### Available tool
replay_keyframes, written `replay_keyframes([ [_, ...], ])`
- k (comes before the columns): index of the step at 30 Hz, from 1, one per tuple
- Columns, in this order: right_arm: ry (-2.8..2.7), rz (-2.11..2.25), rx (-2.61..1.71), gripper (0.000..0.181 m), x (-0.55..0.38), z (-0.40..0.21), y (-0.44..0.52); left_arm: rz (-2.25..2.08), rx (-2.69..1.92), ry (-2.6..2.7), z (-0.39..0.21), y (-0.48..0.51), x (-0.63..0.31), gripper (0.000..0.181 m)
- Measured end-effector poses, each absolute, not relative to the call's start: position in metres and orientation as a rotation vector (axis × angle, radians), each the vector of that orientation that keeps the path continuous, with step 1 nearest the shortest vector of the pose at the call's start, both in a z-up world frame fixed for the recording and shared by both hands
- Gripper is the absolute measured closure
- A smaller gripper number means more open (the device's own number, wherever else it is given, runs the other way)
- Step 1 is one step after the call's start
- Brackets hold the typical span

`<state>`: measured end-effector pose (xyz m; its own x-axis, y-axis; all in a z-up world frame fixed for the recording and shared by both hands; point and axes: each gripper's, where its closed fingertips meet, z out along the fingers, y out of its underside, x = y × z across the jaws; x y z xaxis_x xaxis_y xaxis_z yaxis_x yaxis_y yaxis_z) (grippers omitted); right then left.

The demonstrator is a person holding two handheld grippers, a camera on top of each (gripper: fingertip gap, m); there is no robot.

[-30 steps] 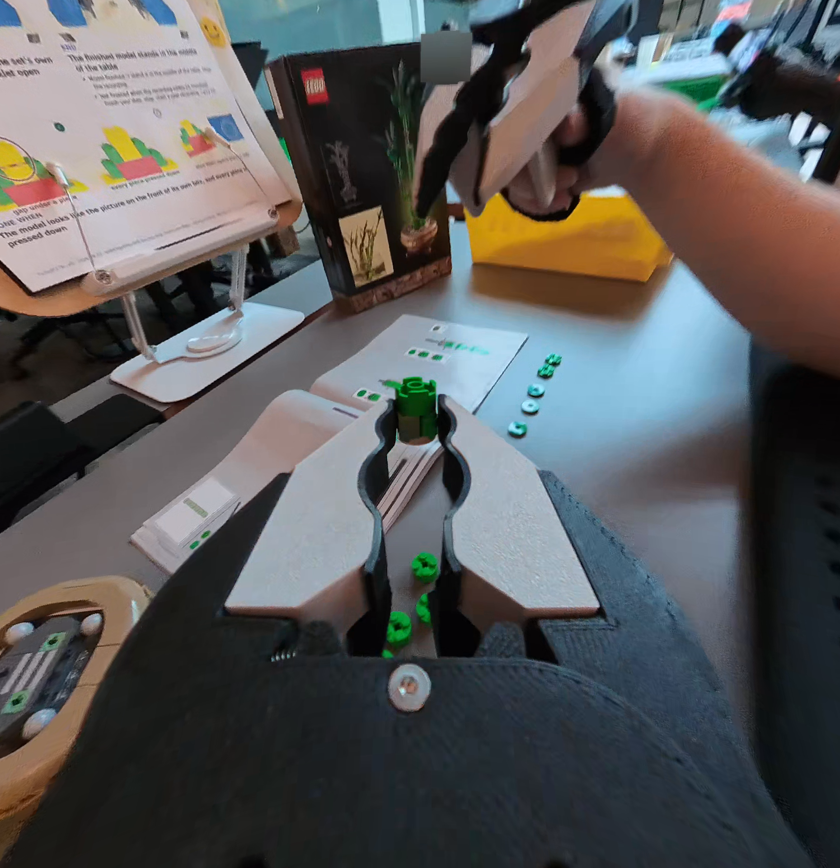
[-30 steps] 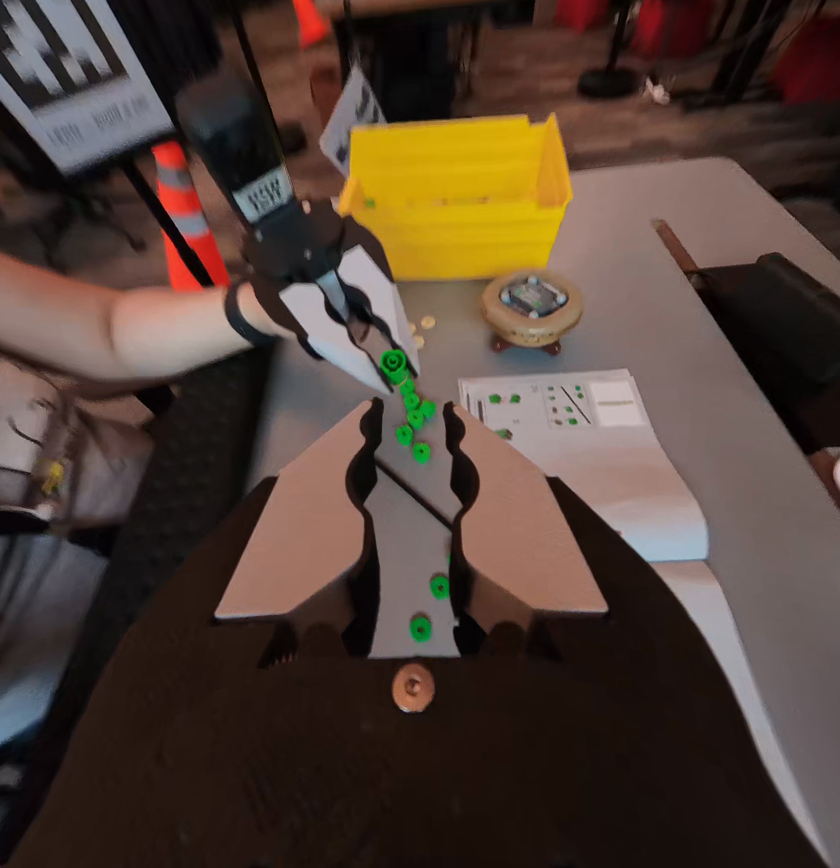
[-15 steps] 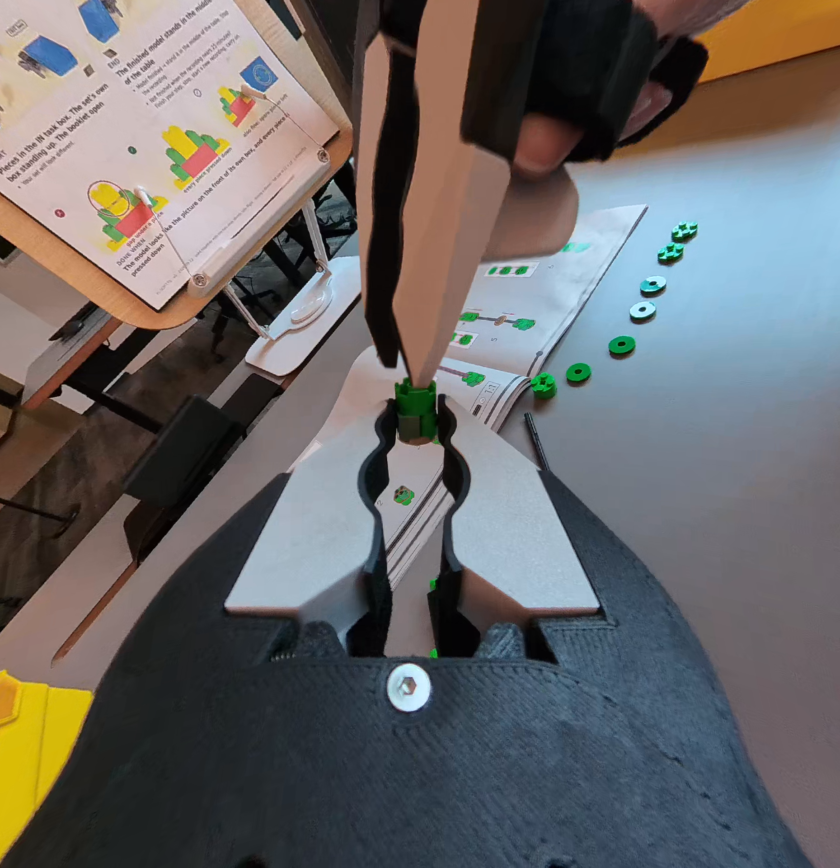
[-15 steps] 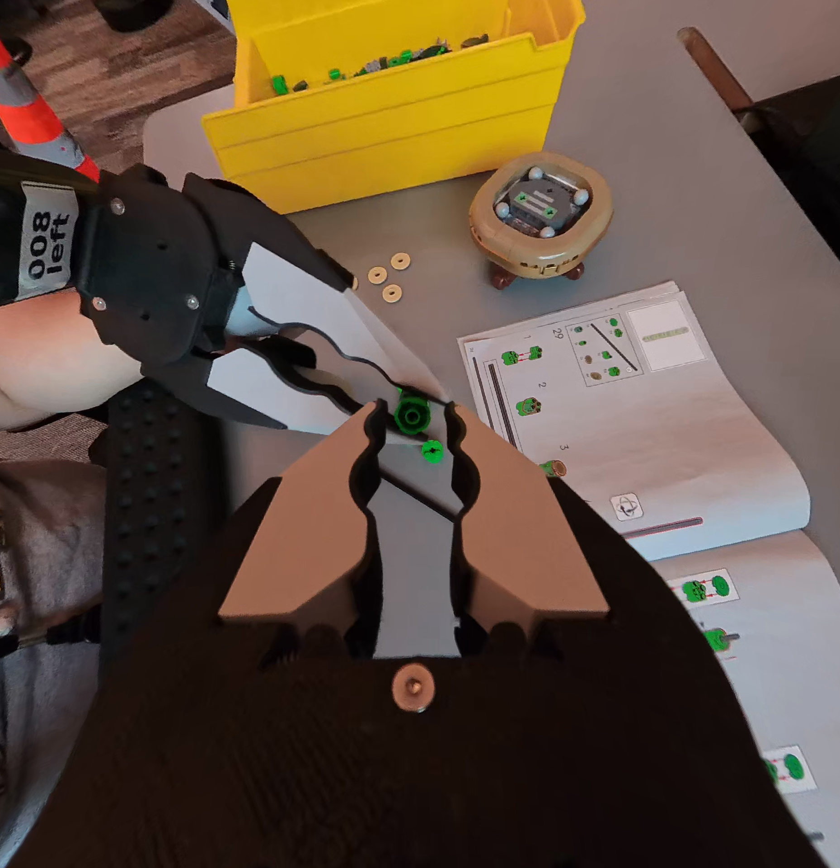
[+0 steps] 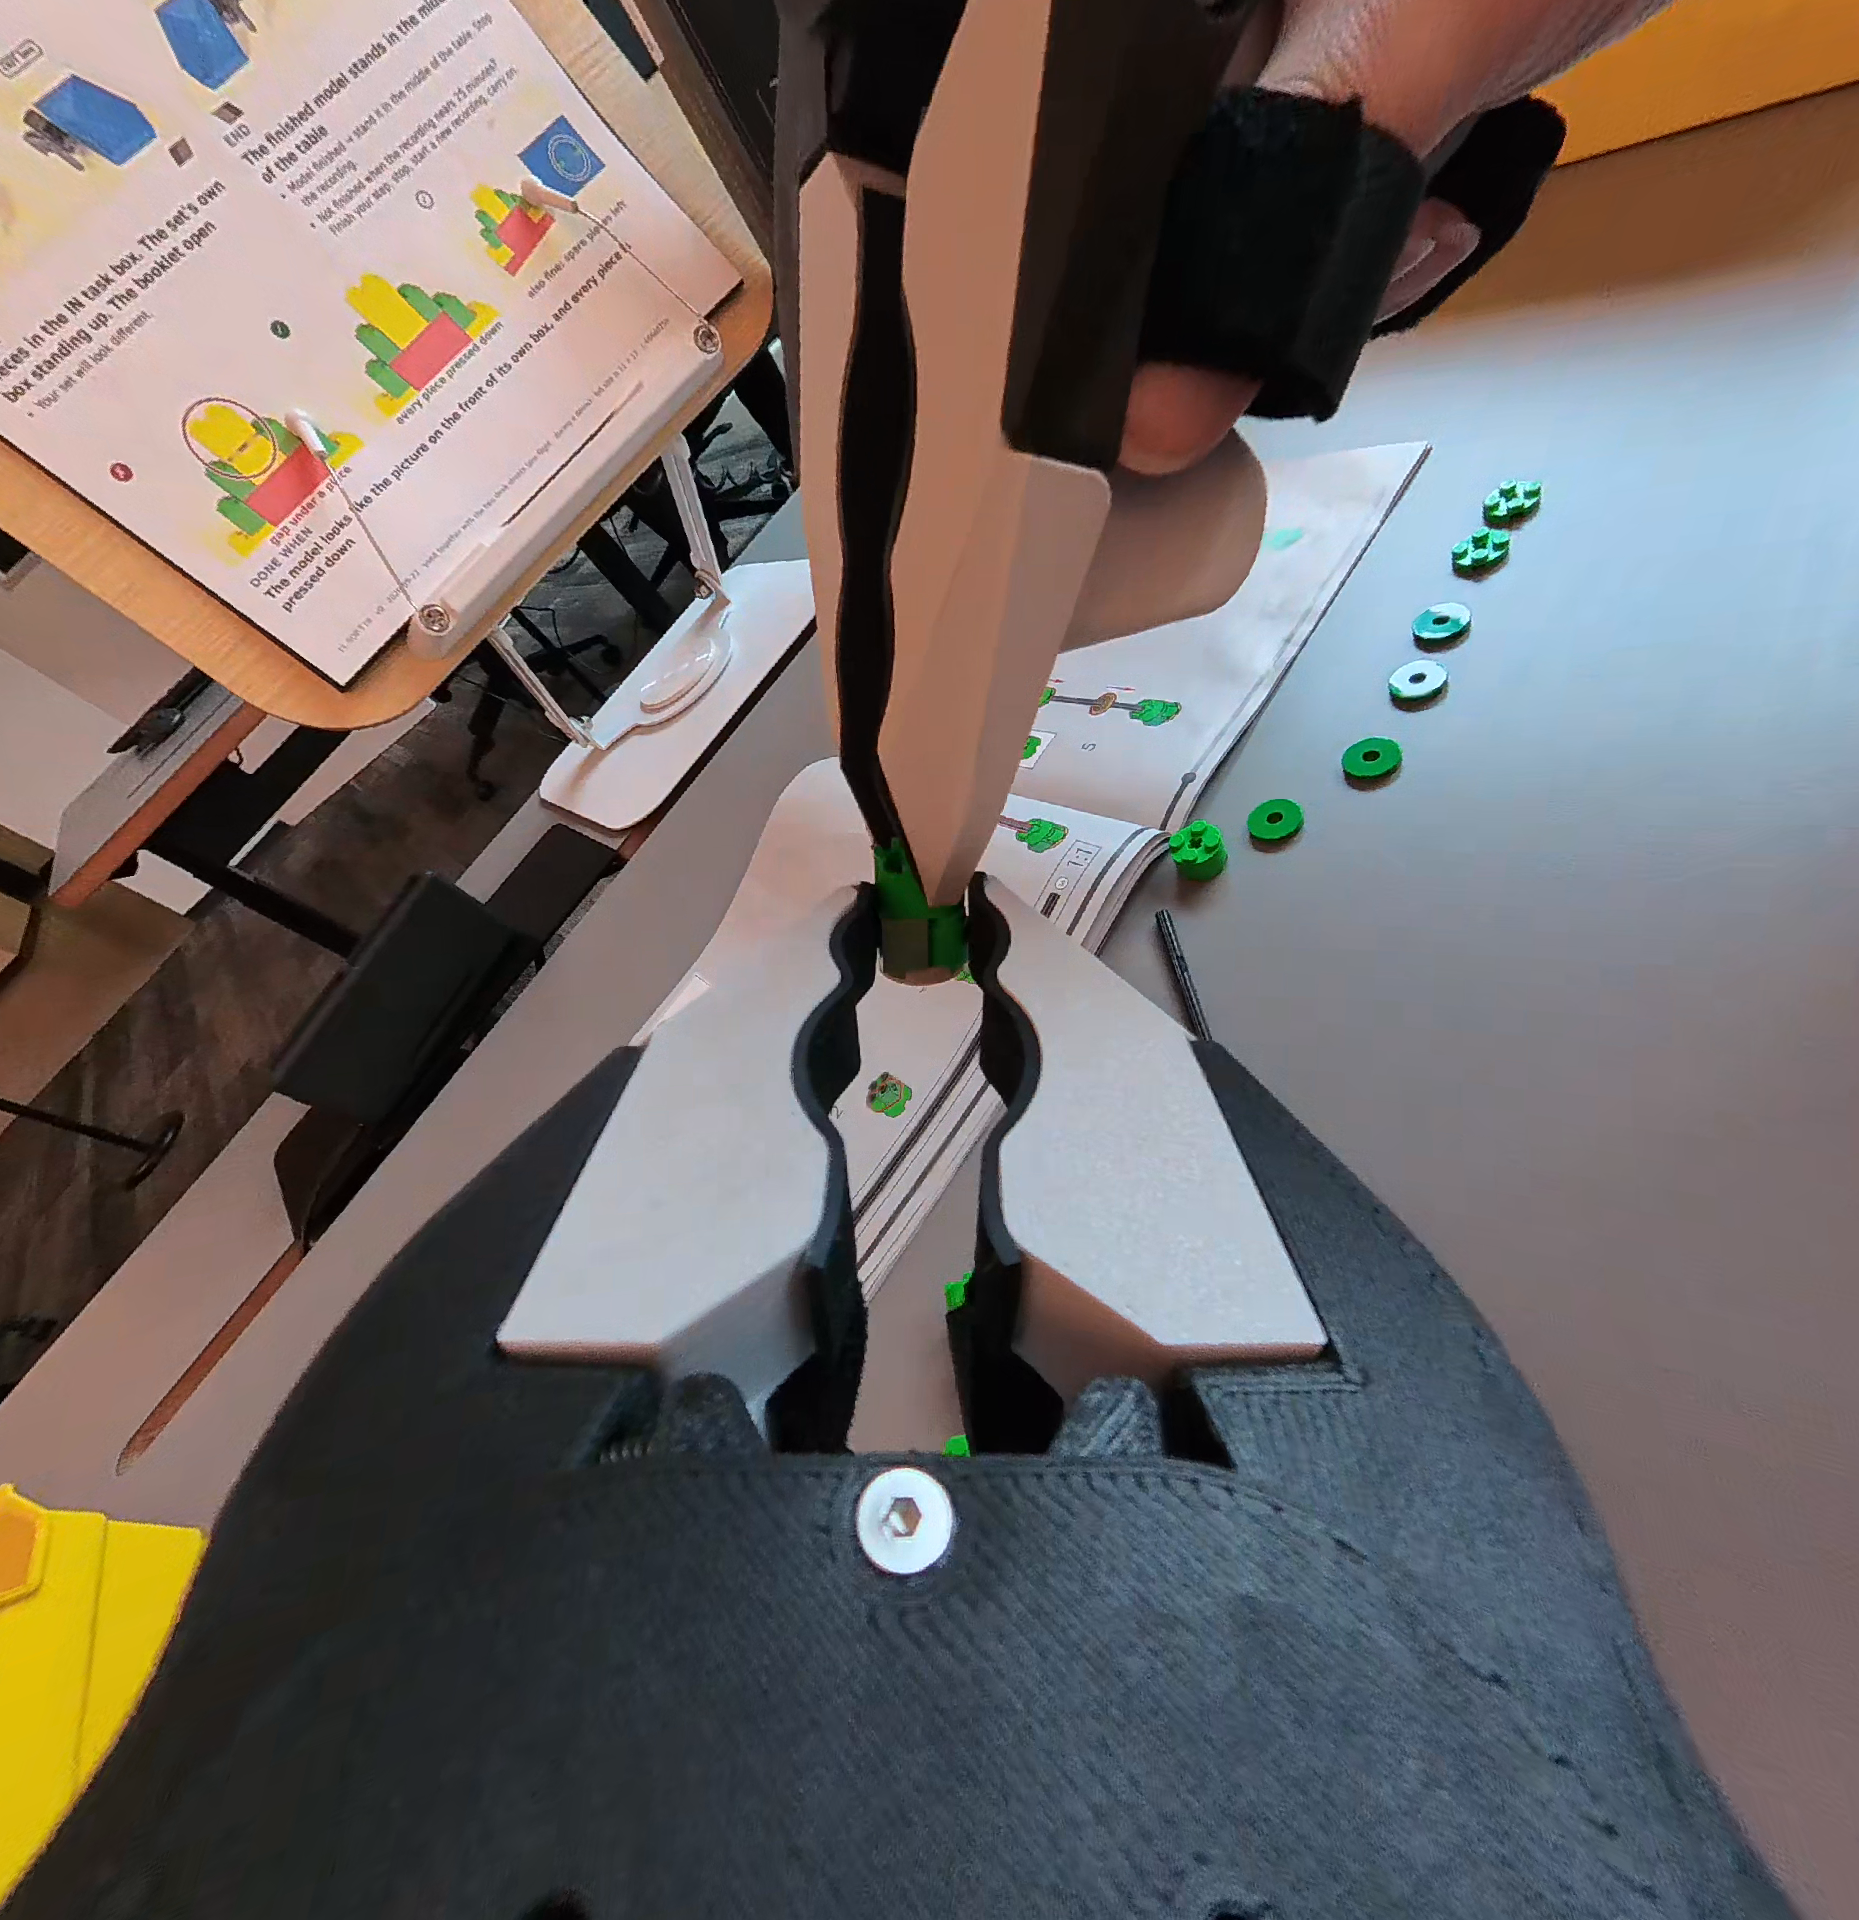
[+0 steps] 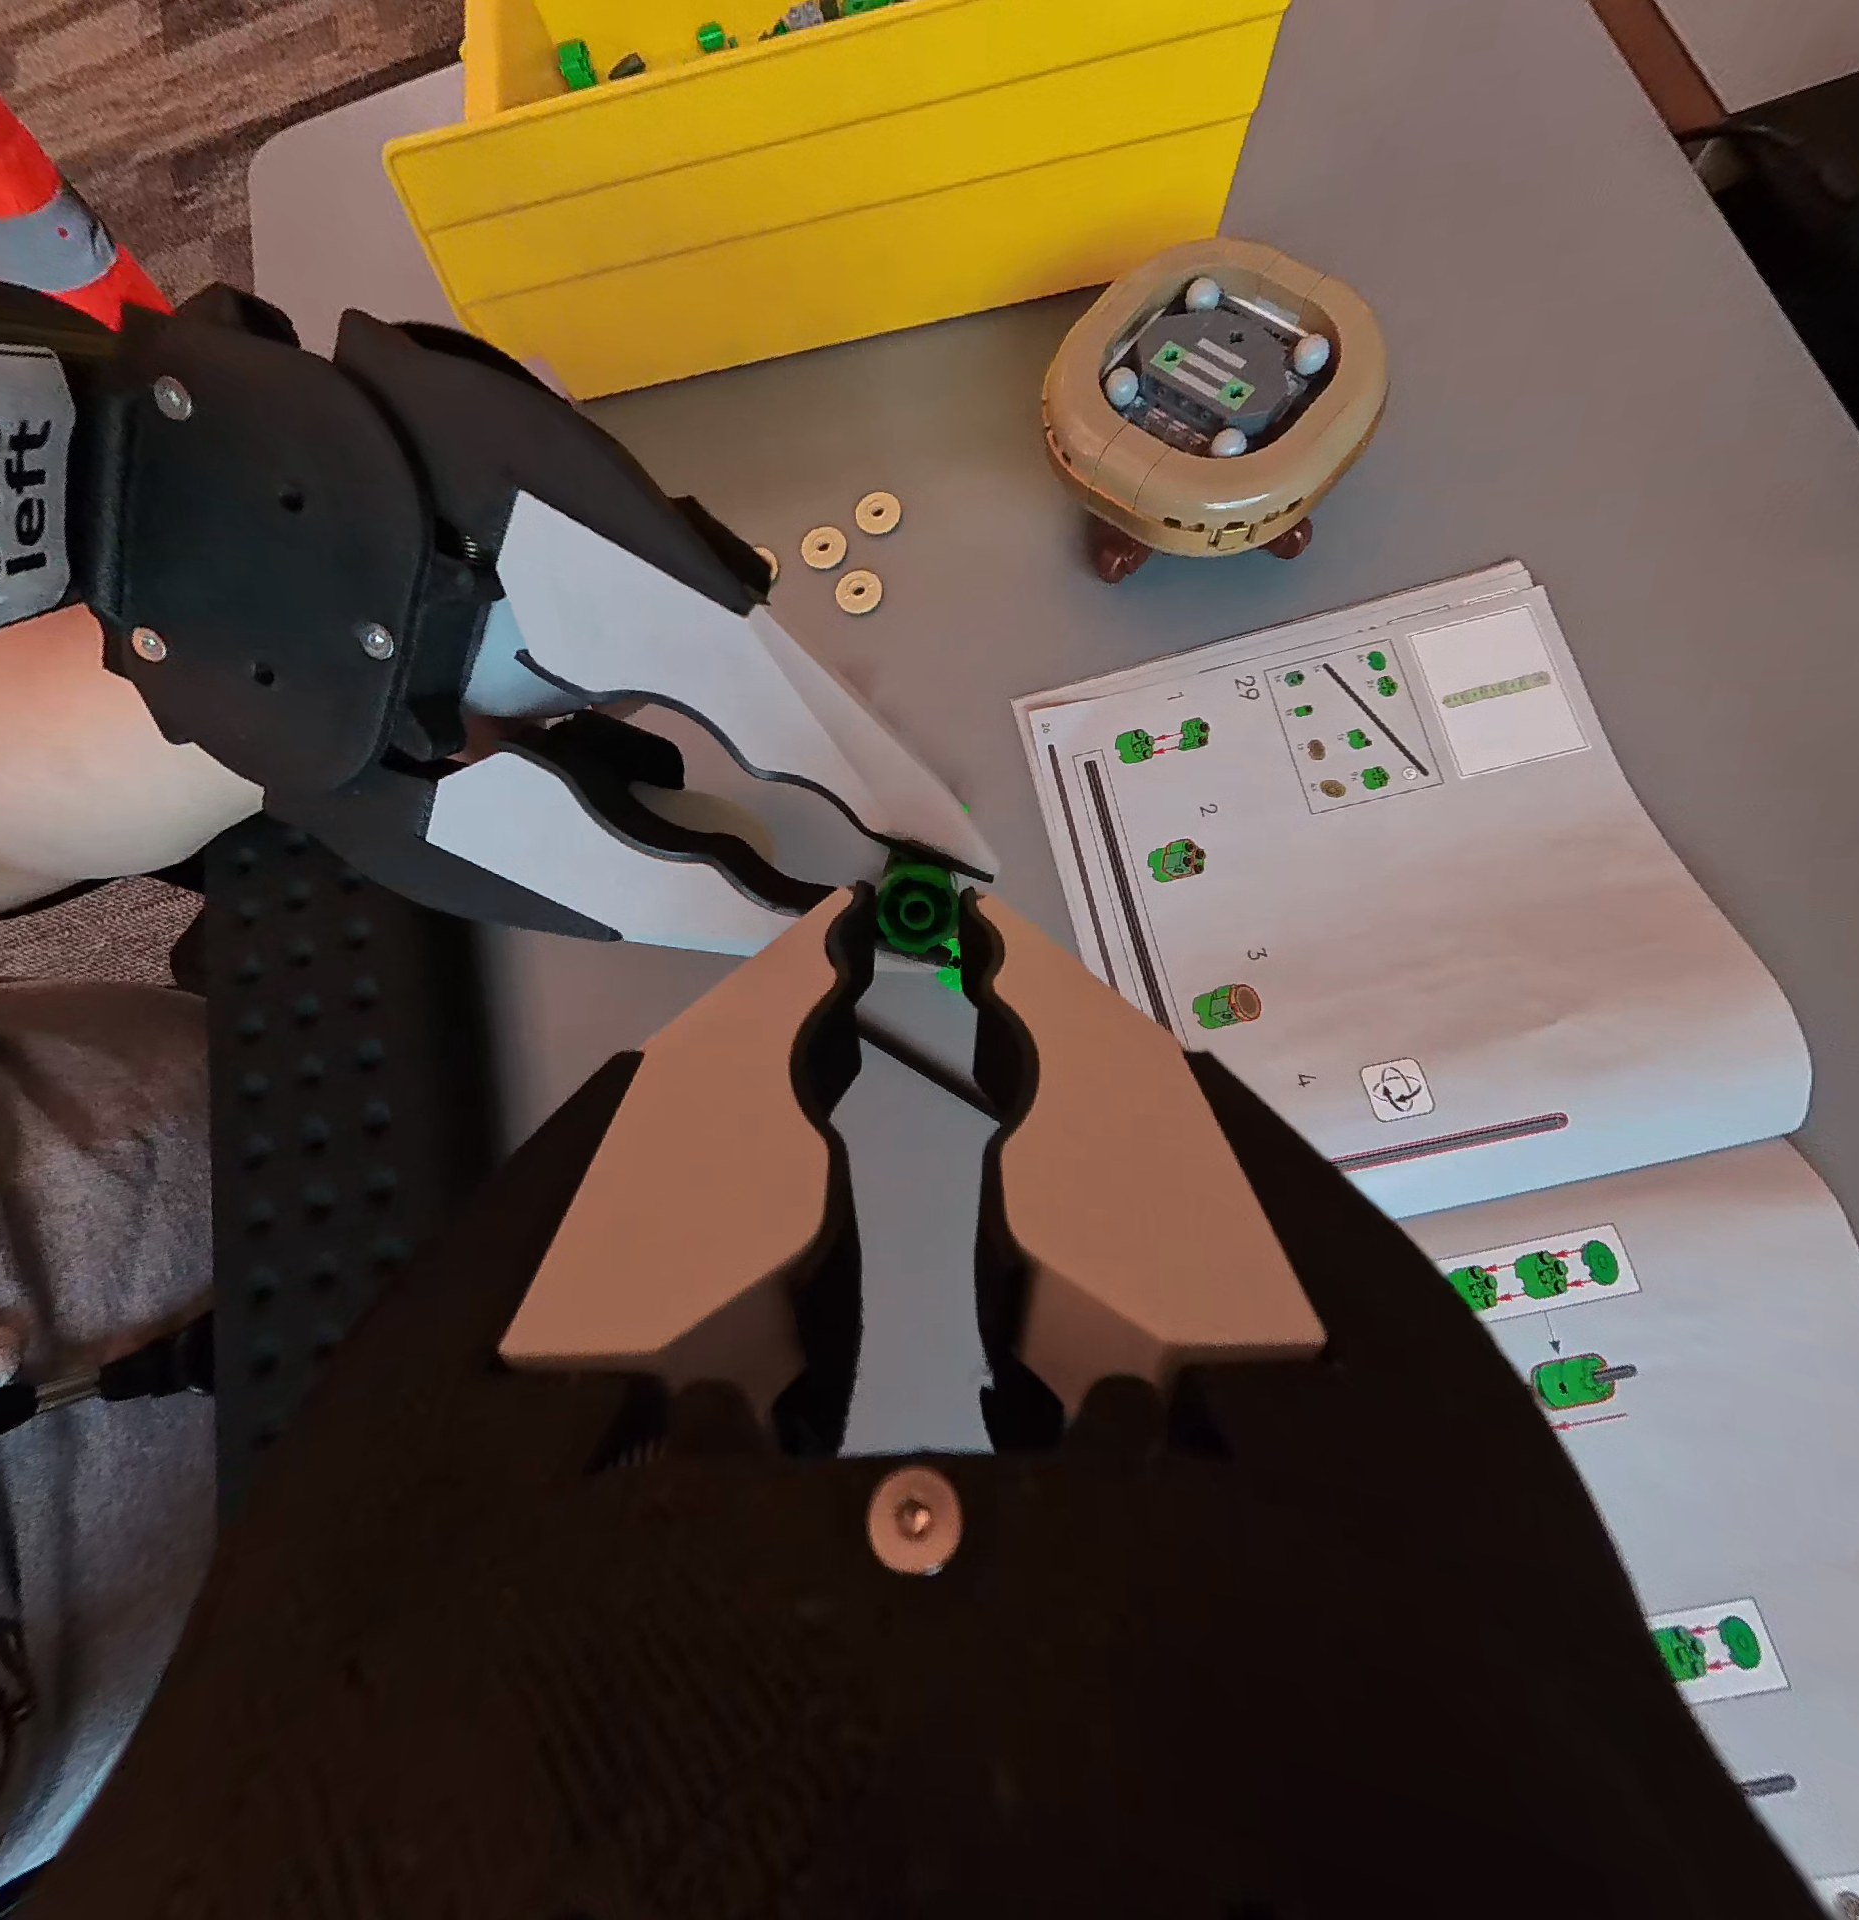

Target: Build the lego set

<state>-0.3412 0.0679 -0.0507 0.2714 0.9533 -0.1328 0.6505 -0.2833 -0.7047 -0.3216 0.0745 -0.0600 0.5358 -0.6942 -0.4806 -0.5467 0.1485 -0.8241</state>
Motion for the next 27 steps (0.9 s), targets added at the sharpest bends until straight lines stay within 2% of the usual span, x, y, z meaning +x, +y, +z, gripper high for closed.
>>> replay_keyframes([
  [2, -1.423, 0.766, -2.045, 0.168, -0.340, -0.051, 0.069, -0.174, -1.511, 1.092, -0.059, 0.074, -0.321, 0.166],
  [3, -1.408, 0.751, -2.070, 0.167, -0.337, -0.052, 0.071, -0.193, -1.518, 1.082, -0.060, 0.074, -0.320, 0.161],
  [6, -1.342, 0.701, -2.215, 0.167, -0.316, -0.062, 0.082, -0.231, -1.572, 1.095, -0.070, 0.074, -0.317, 0.122],
  [9, -1.194, 0.621, -2.448, 0.167, -0.276, -0.080, 0.097, -0.186, -1.603, 1.149, -0.082, 0.075, -0.318, 0.111],
  [16, -1.013, 0.625, -2.761, 0.167, -0.214, -0.110, 0.103, -0.189, -1.613, 1.163, -0.083, 0.074, -0.321, 0.118],
  [27, -1.018, 0.622, -2.810, 0.167, -0.201, -0.121, 0.105, -0.167, -1.622, 1.186, -0.088, 0.074, -0.322, 0.122],
])
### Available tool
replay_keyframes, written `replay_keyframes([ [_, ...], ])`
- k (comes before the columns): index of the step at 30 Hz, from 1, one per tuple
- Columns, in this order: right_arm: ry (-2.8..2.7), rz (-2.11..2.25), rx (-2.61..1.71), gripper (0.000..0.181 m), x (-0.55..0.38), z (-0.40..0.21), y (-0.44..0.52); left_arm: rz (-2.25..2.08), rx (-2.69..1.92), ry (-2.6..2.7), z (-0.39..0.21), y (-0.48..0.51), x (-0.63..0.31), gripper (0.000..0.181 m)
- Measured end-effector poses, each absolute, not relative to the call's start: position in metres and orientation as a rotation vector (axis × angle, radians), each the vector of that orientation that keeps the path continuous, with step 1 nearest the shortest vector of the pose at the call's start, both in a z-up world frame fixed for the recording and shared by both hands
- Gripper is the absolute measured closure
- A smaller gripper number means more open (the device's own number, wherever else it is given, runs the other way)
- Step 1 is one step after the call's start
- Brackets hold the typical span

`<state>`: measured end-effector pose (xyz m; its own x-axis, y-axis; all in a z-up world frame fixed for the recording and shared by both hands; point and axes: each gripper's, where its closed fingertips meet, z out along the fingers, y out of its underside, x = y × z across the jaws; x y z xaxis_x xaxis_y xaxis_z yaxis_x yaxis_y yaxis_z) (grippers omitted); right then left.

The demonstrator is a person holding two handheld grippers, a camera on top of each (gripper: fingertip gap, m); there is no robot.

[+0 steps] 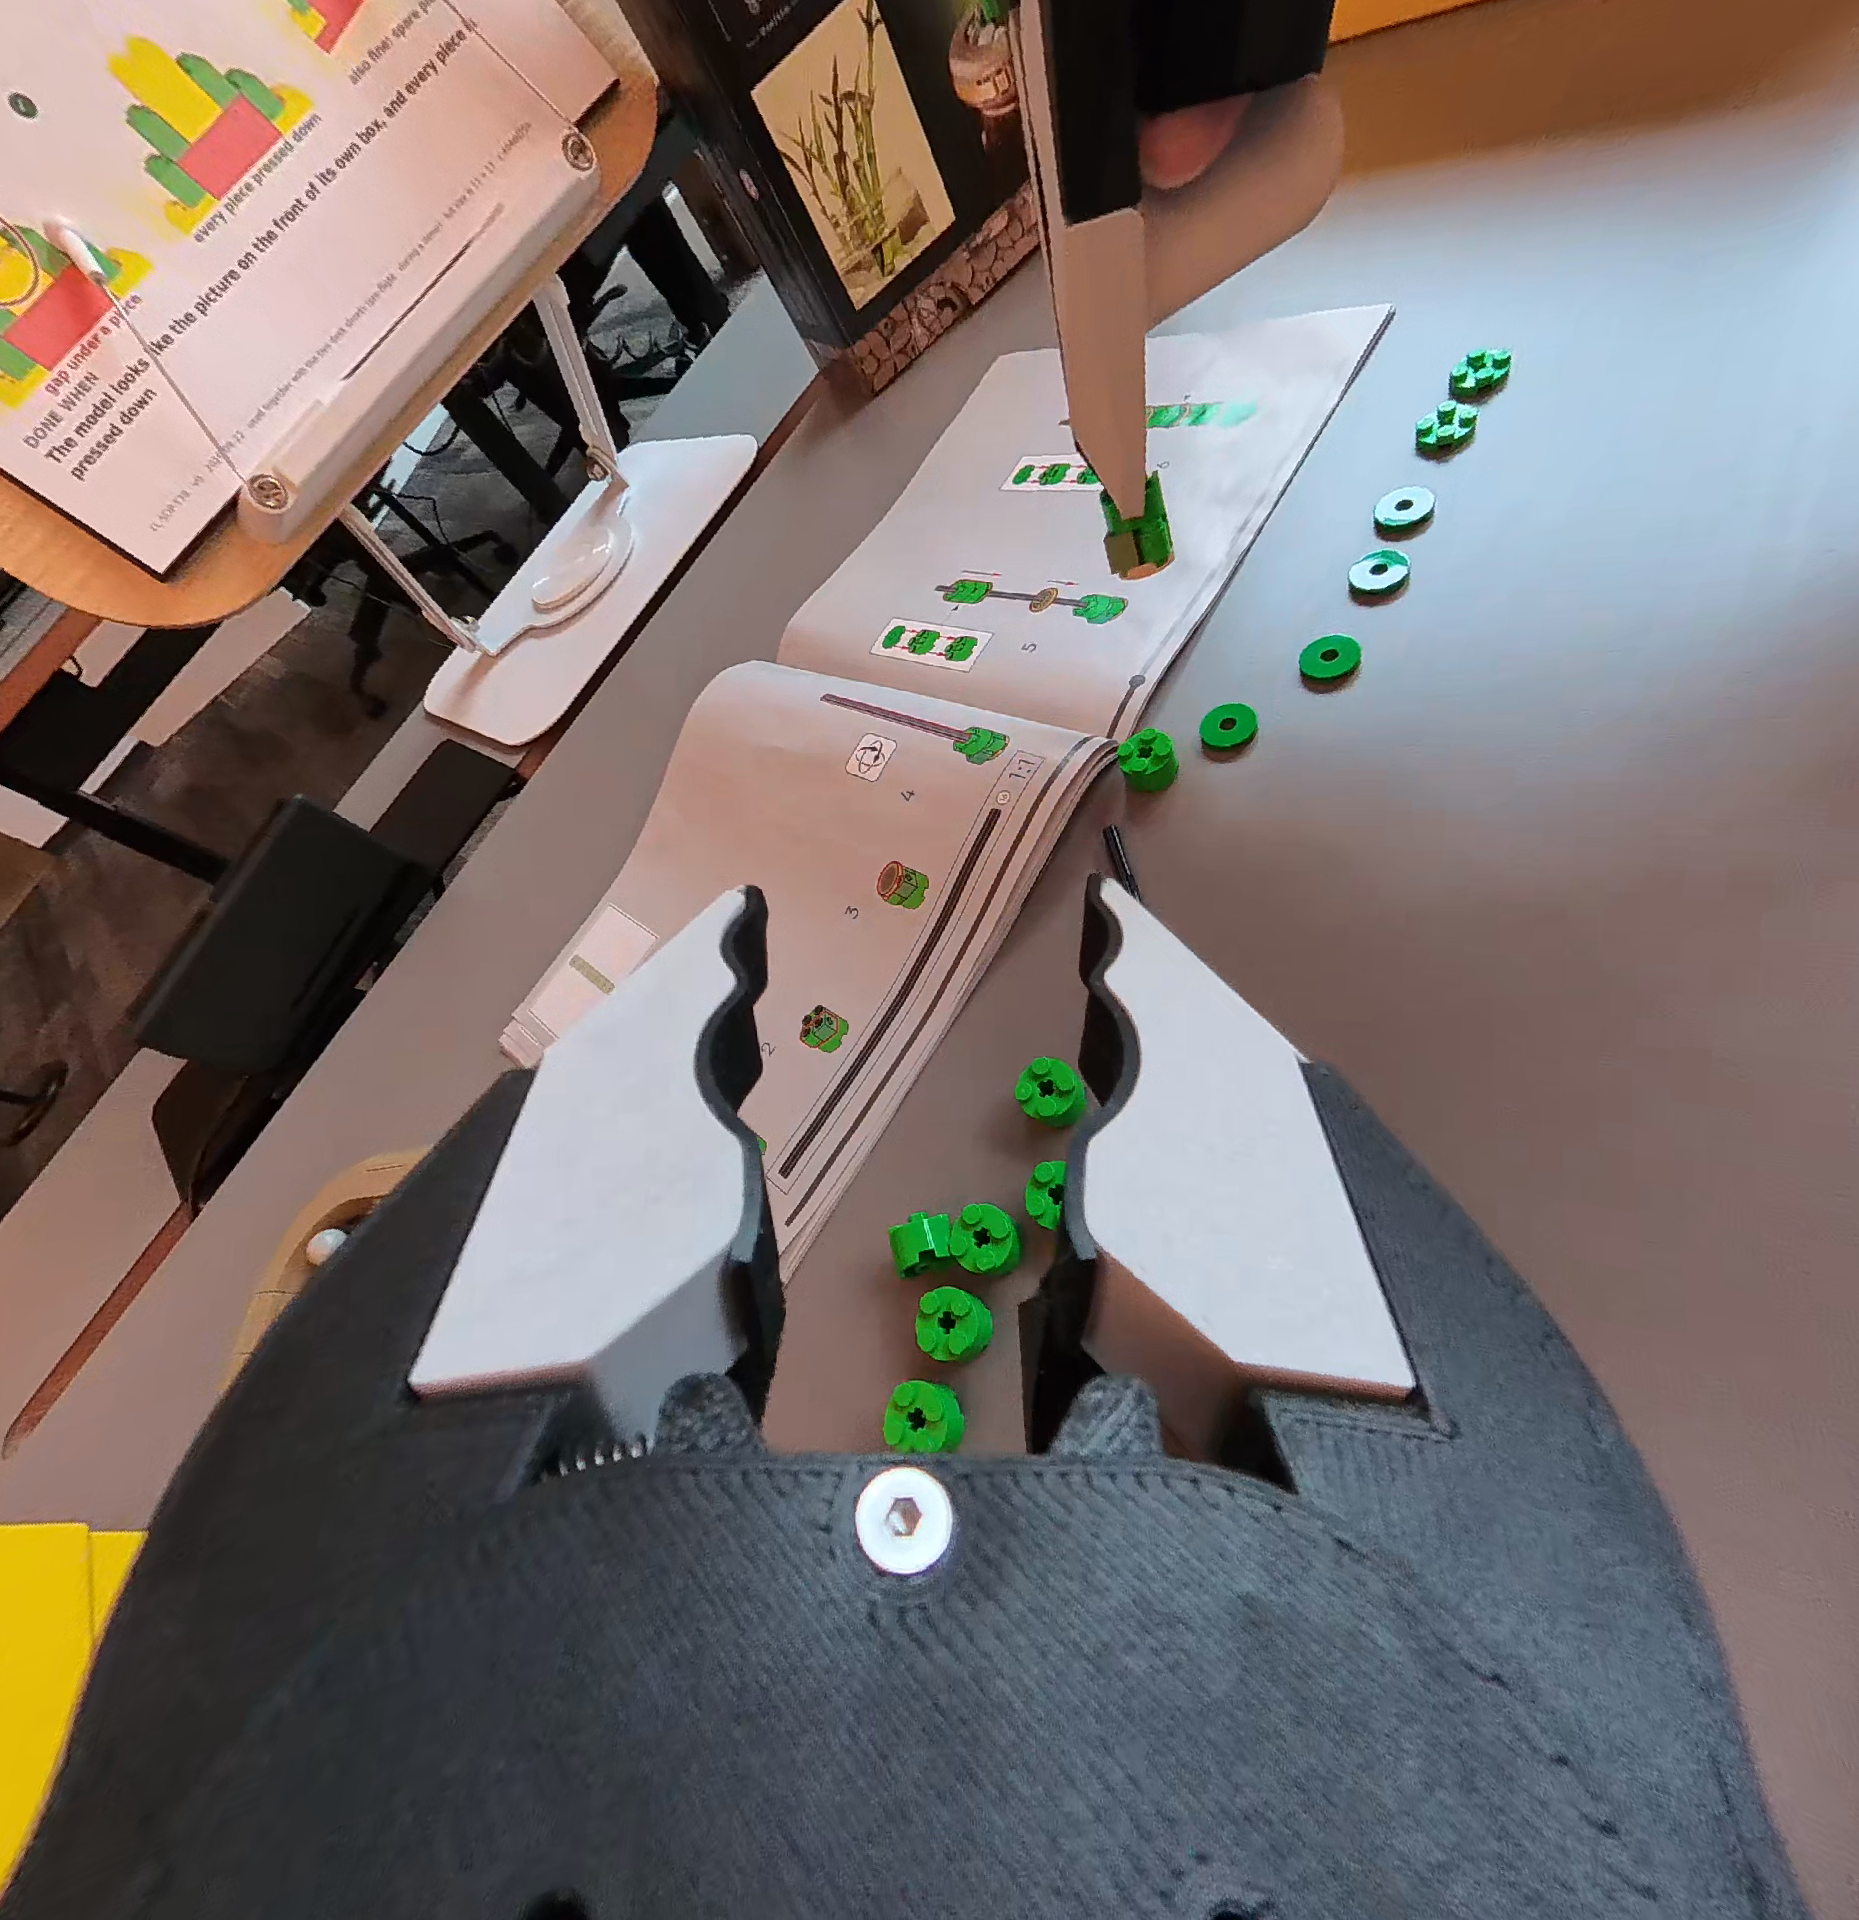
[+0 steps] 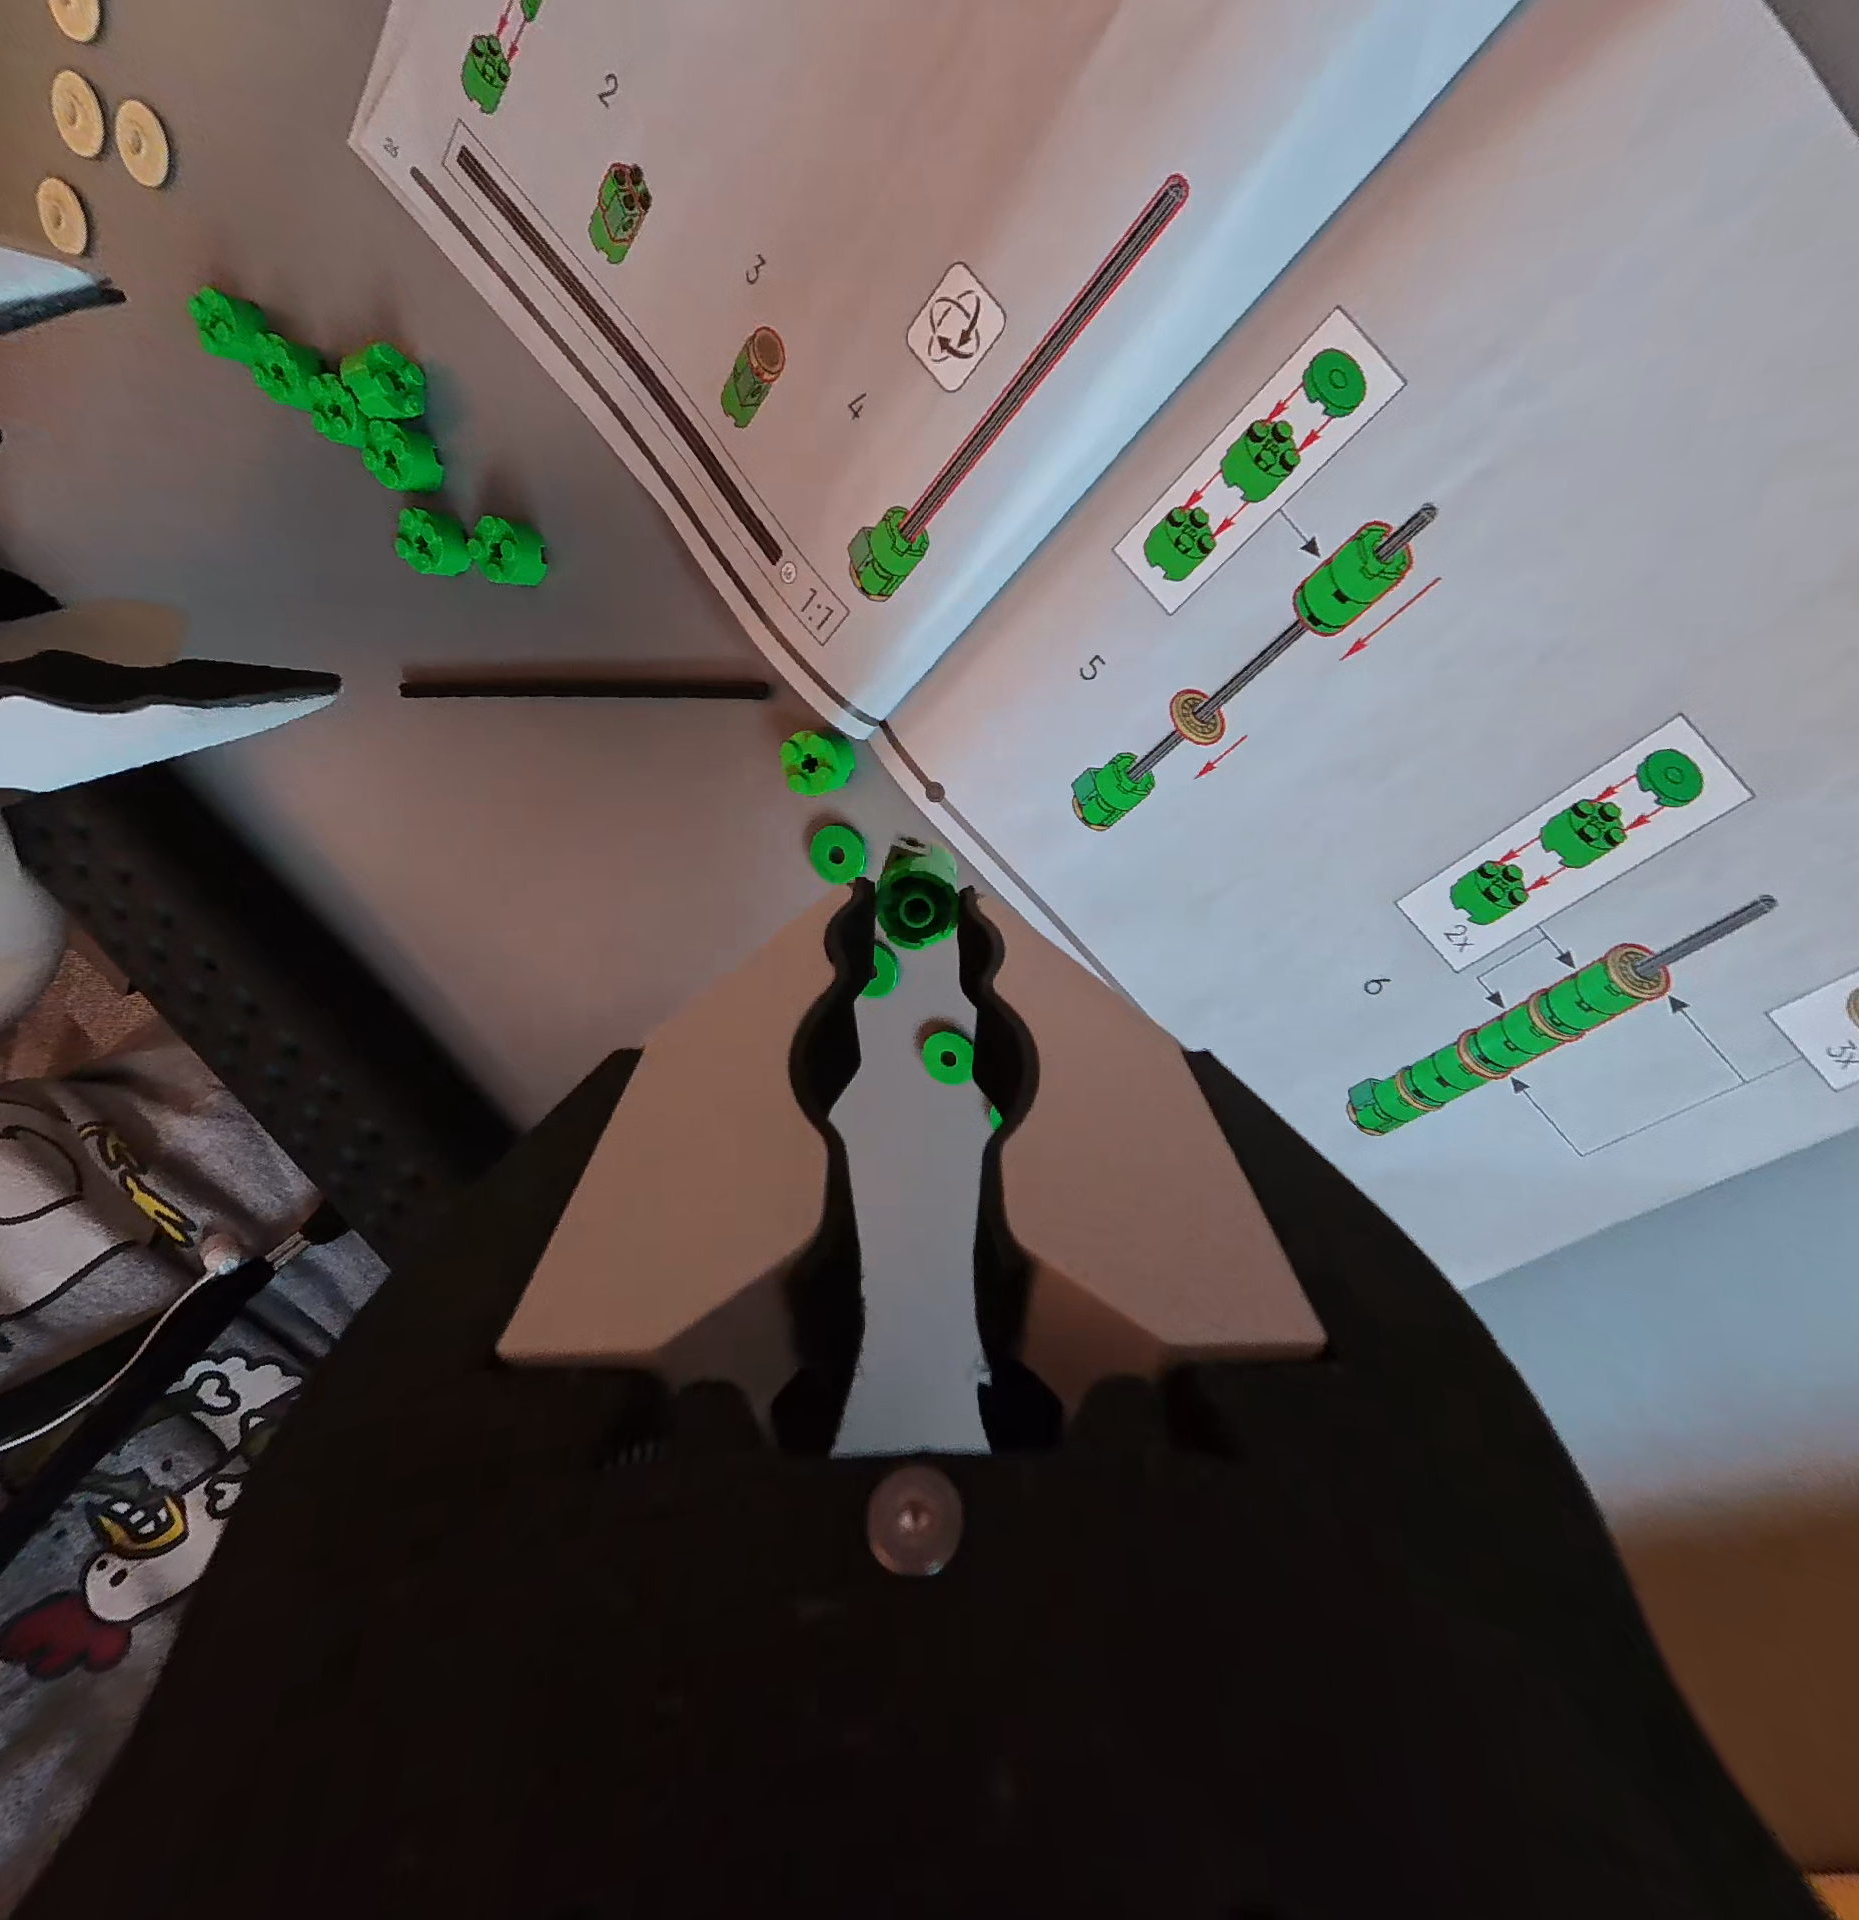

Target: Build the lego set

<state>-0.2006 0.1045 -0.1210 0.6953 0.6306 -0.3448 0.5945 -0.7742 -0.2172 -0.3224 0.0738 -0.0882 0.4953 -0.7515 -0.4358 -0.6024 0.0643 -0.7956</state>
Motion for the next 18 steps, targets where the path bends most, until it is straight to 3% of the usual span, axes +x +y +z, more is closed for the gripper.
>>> replay_keyframes([
  [18, -1.280, 0.751, -2.603, 0.167, -0.283, -0.083, 0.049, -0.495, -1.696, 1.107, -0.089, 0.049, -0.279, 0.134],
])
